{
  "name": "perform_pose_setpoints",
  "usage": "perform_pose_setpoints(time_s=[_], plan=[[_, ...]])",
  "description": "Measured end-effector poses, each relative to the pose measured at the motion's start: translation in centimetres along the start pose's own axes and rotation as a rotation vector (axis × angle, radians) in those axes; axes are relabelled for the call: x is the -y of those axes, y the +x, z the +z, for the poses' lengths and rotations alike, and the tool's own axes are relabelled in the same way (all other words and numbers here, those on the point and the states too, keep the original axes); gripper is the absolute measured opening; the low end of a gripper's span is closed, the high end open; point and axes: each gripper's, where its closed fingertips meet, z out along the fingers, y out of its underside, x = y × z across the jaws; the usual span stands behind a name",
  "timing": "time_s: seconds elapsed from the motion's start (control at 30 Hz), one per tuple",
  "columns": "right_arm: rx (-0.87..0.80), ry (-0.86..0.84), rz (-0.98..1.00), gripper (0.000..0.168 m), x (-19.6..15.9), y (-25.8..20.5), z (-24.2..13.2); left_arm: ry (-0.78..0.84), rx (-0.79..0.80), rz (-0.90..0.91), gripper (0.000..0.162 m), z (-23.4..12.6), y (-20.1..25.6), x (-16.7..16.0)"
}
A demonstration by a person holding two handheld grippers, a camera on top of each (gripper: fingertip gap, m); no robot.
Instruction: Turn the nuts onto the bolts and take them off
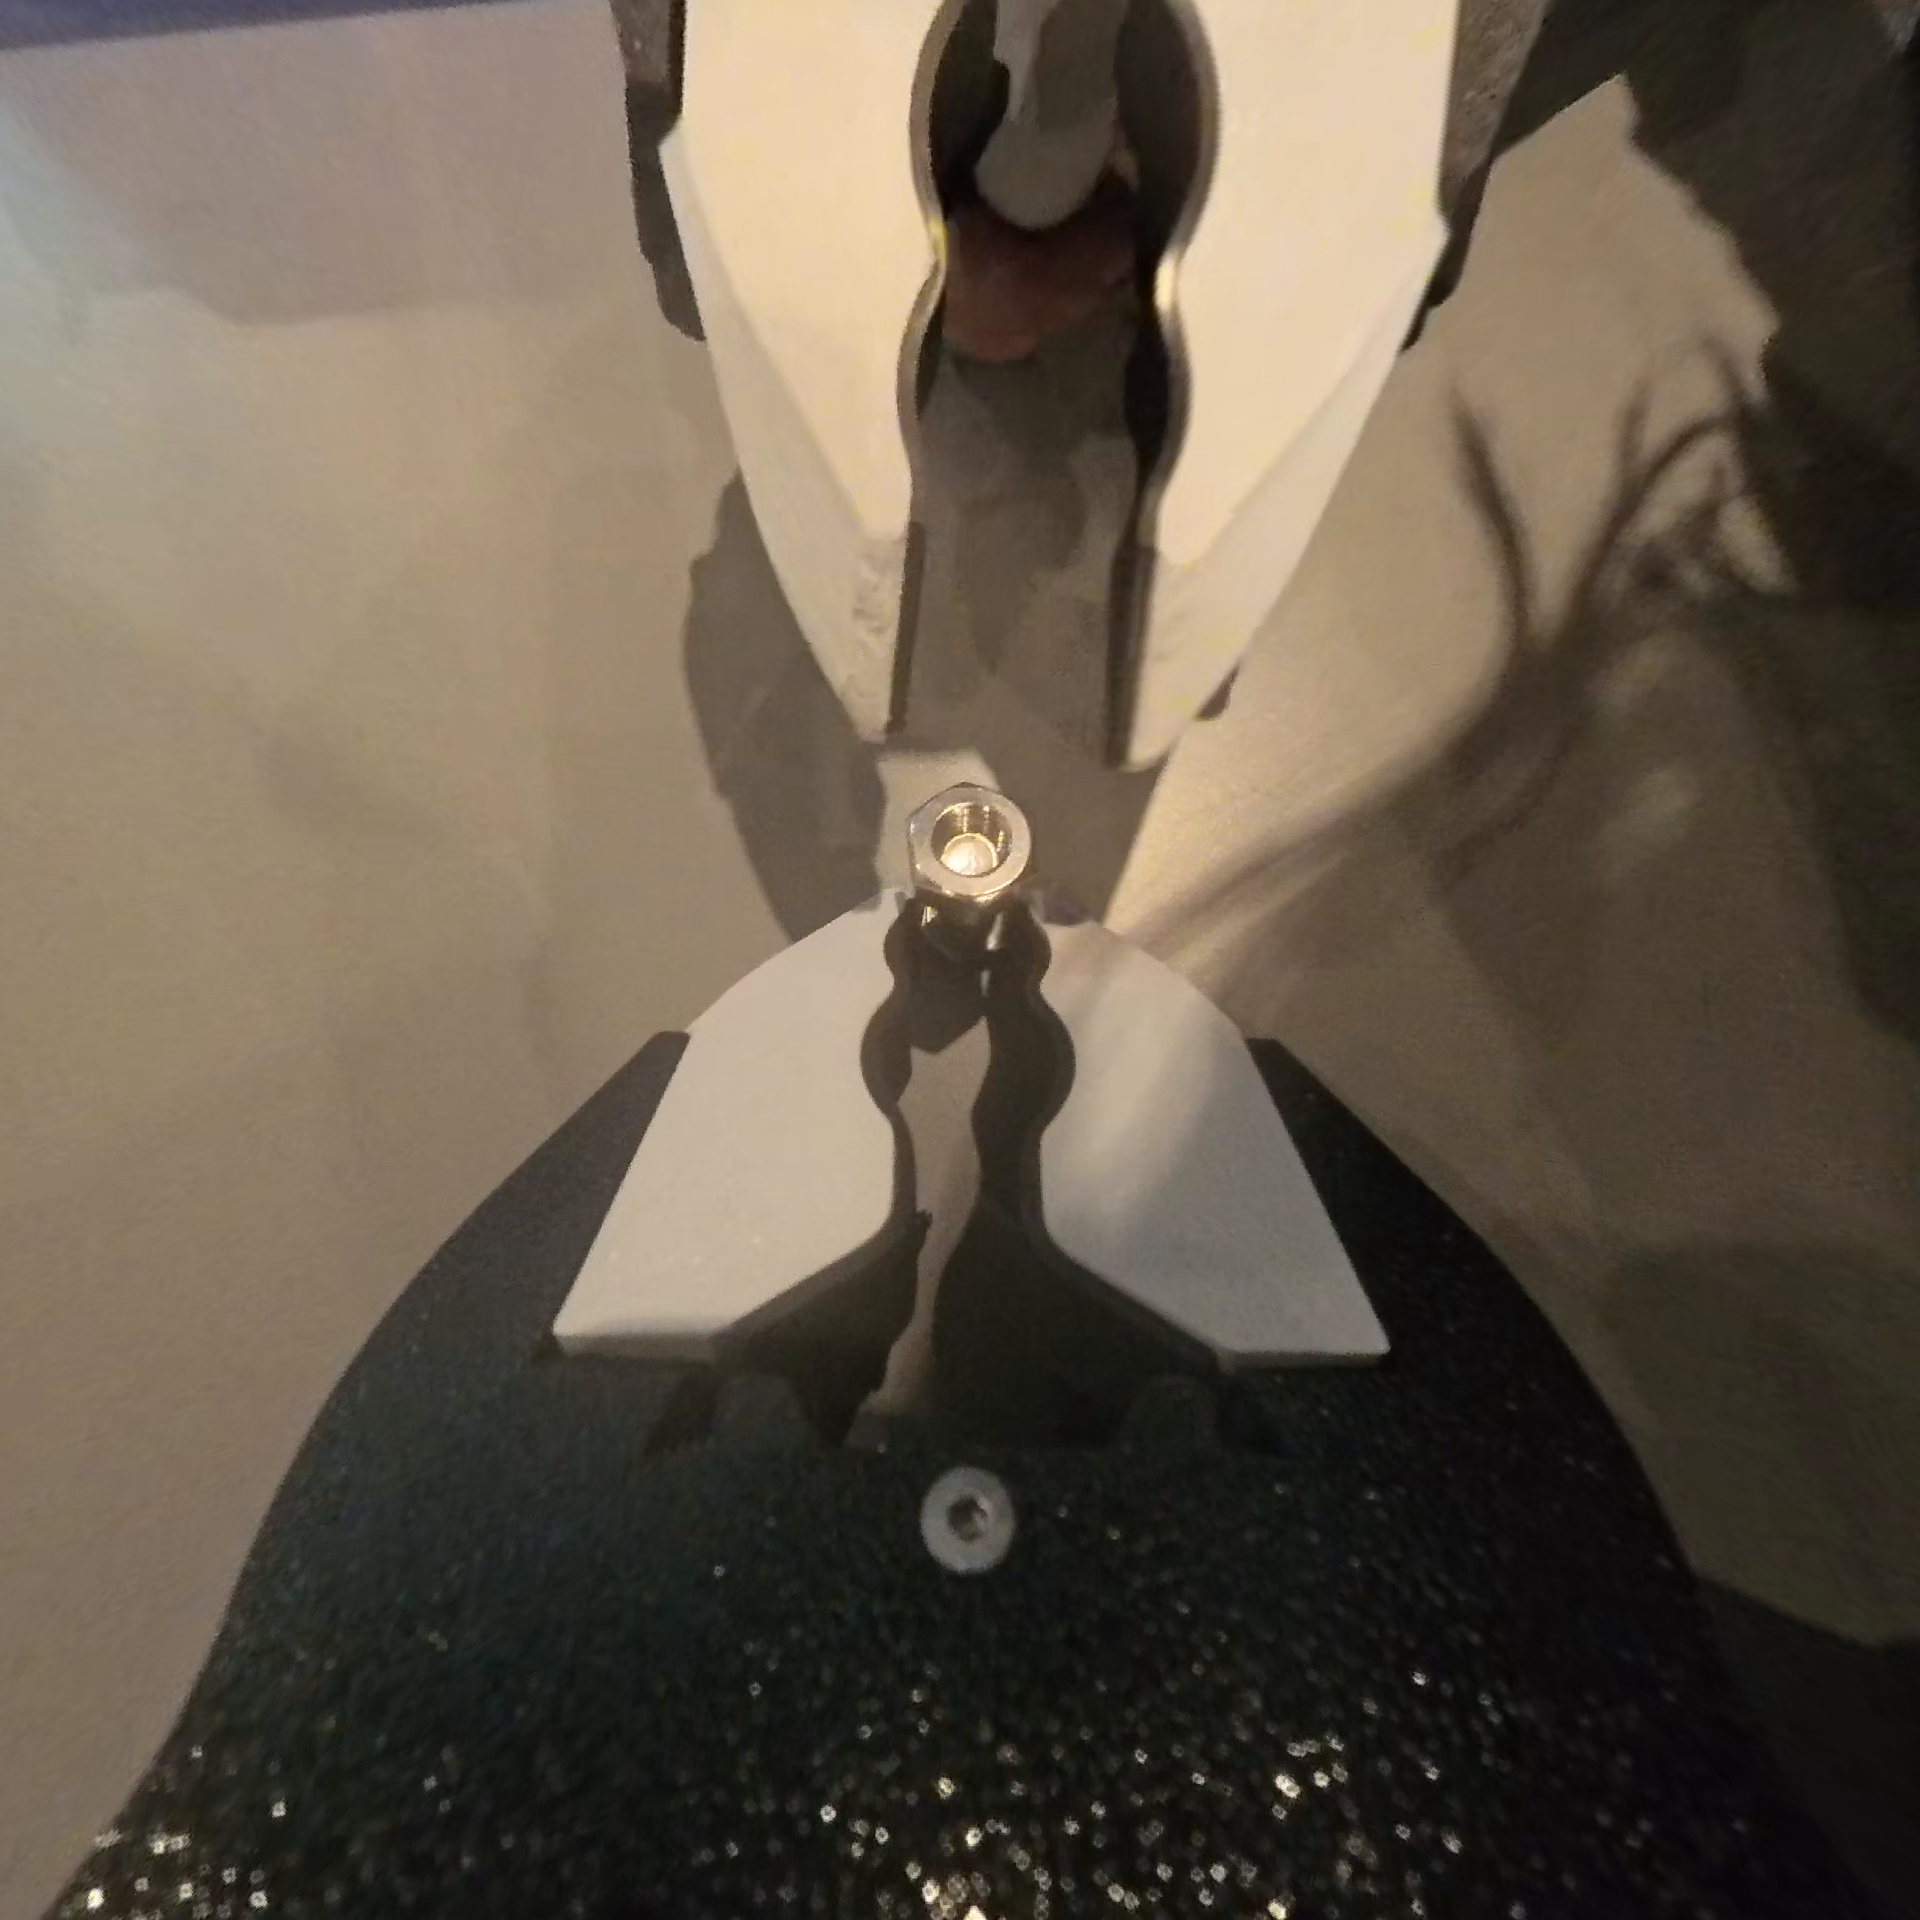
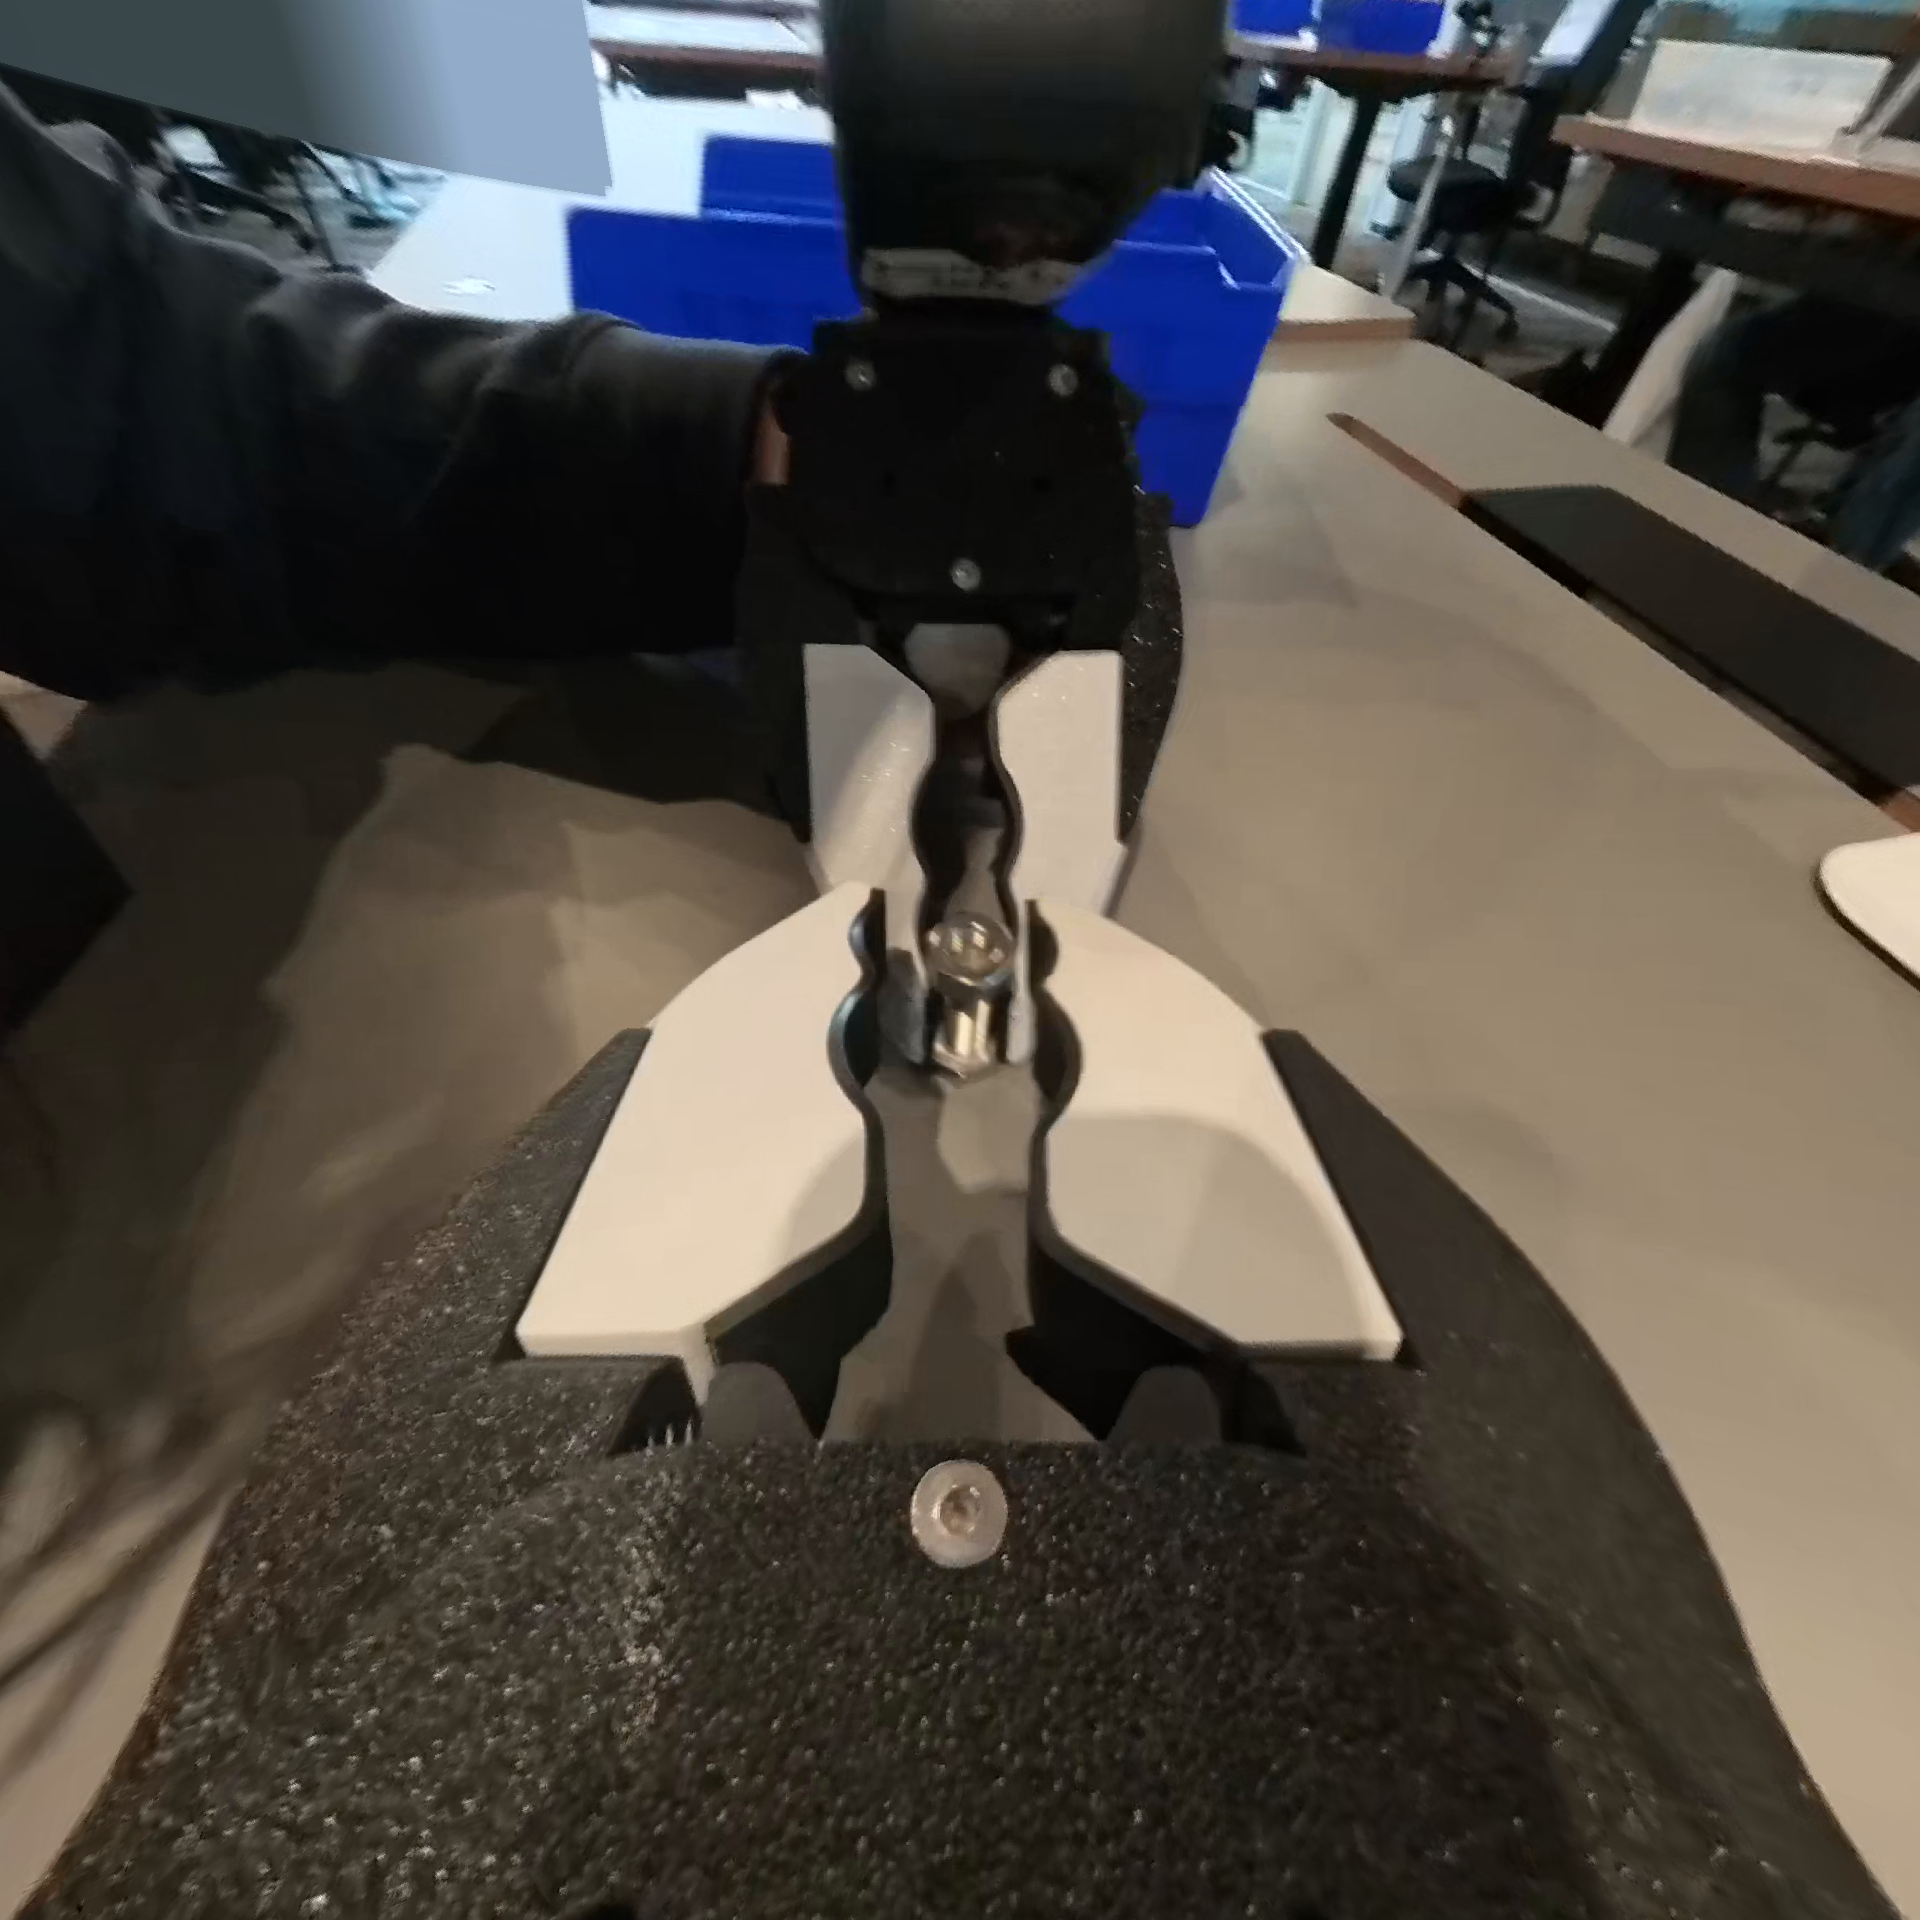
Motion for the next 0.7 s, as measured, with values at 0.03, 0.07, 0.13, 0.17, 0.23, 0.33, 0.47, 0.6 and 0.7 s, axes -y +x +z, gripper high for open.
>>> perform_pose_setpoints(time_s=[0.03,0.07,0.13,0.17,0.23,0.33,0.47,0.6,0.7], plan=[[0.017,0.01,0.003,0.029,0.2,-0.3,0.2,0.0,0.0,0.0,0.016,0.0,0.0,0.0],[0.029,0.012,0.008,0.033,0.3,-0.6,0.4,0.0,0.0,0.0,0.016,0.0,0.0,0.0],[0.048,-0.028,0.005,0.038,-0.1,-1.1,0.9,0.0,0.0,0.0,0.016,0.0,0.0,0.0],[0.052,-0.051,-0.004,0.039,-0.3,-1.3,1.1,0.0,0.0,0.0,0.016,0.0,0.0,0.0],[0.054,-0.063,-0.015,0.04,-0.4,-1.4,1.4,0.0,0.0,0.0,0.016,0.0,0.0,0.0],[0.067,-0.084,-0.013,0.04,-0.6,-1.6,1.7,0.0,0.0,0.0,0.016,0.0,0.0,0.0],[0.083,-0.121,-0.019,0.04,-1.1,-1.9,2.0,0.0,0.0,0.0,0.016,0.0,0.0,0.0],[0.083,-0.146,-0.033,0.04,-1.4,-2.0,2.2,0.0,0.0,0.0,0.016,0.0,0.0,0.0],[0.076,-0.154,-0.045,0.041,-1.5,-2.0,2.3,0.0,0.0,0.0,0.016,0.0,0.0,0.0]])
